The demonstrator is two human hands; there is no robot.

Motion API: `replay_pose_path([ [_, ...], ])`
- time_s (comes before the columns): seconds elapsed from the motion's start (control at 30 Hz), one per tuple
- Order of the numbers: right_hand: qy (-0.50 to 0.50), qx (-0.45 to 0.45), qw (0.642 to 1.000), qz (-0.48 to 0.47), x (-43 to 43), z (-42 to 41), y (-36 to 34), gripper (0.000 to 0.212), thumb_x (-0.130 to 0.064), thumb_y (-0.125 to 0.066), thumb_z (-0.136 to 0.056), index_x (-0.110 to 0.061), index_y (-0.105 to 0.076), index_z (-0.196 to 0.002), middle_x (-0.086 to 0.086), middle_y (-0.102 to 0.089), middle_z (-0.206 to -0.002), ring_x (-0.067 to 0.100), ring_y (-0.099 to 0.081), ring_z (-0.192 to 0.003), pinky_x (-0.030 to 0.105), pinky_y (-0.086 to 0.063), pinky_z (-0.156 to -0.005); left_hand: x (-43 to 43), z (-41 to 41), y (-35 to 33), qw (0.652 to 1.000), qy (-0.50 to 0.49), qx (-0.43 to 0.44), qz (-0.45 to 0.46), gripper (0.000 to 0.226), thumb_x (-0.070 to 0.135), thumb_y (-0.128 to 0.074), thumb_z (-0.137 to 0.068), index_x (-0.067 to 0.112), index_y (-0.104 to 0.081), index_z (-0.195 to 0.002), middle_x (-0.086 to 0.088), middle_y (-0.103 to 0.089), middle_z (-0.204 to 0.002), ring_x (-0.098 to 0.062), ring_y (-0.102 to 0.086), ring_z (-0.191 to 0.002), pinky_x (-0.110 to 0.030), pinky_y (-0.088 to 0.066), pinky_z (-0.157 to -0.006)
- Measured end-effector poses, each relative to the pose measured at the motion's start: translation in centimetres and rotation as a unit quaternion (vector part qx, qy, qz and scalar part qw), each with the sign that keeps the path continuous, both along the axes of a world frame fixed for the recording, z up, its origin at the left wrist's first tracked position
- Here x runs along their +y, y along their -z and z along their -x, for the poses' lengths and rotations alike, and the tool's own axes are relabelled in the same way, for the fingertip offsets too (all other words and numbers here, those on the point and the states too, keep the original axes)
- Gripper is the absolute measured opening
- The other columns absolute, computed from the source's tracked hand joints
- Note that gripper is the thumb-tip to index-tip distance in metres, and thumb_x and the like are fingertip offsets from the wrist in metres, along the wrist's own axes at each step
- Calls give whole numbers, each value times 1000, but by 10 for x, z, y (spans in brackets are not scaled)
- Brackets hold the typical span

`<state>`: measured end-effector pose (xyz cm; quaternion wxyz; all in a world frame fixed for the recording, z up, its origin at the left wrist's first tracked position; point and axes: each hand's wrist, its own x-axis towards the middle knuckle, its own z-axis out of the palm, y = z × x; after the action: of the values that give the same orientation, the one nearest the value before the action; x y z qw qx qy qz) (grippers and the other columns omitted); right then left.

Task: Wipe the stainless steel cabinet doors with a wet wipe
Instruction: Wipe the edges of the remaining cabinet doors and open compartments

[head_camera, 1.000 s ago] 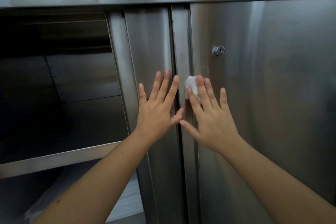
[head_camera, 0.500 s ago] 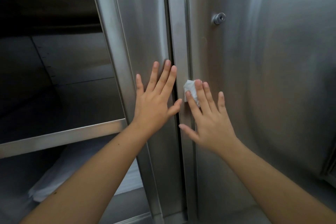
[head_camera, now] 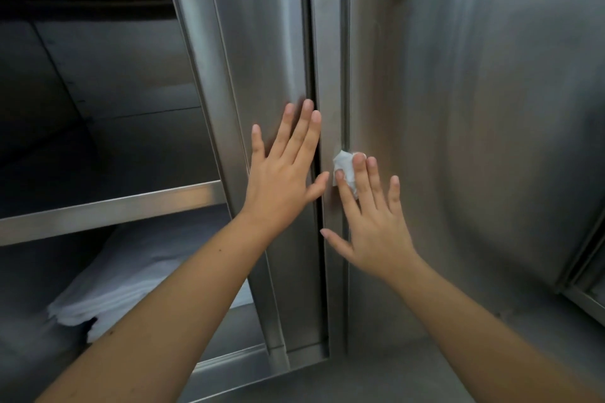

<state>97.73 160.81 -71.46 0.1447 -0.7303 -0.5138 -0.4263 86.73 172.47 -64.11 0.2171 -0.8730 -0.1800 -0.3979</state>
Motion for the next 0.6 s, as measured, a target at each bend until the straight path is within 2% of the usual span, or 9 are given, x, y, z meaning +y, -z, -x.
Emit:
replay_pose_path([
  [0.2,-6,-25,998,-49,7,-4,-21,80,-58,-37,-88,-3,-26,-145,21,-8,-150,36,-13,-140,51,3,-112,2,-2,3,1000,2,2,-4,74,44,-35,-86,3,-8,-141,-9,-5,-148,-25,-6,-137,-57,-6,-107],
  [0.33,3,-37,998,-49,11,-9,-13,80,-58,-42,-87,-4,-27,-145,23,-9,-149,39,-14,-139,52,0,-112,1,-1,8,1000,-1,6,-1,76,45,-36,-86,1,-12,-142,-15,-19,-151,-25,-8,-137,-57,-8,-107],
  [0.4,2,-30,999,-37,10,-9,-1,80,-58,-41,-87,-5,-26,-145,23,-9,-150,39,-14,-139,53,-1,-112,2,0,13,1000,0,7,2,77,46,-37,-85,1,-13,-143,-15,-19,-151,-25,-9,-138,-57,-8,-106],
  [0.47,3,-33,999,-18,5,-9,15,80,-58,-39,-86,-6,-25,-145,22,-8,-150,38,-10,-140,52,1,-112,1,1,20,1000,-6,6,0,77,46,-38,-84,1,-17,-143,-14,-20,-151,-26,-11,-138,-58,-9,-105],
  [0.6,3,-27,1000,4,-2,-6,35,77,-55,-39,-85,-7,-28,-144,21,-8,-151,31,8,-143,53,-4,-111,-2,1,30,1000,-16,2,12,76,46,-39,-83,3,-22,-143,-17,-28,-149,-28,-14,-137,-59,-11,-104],
])
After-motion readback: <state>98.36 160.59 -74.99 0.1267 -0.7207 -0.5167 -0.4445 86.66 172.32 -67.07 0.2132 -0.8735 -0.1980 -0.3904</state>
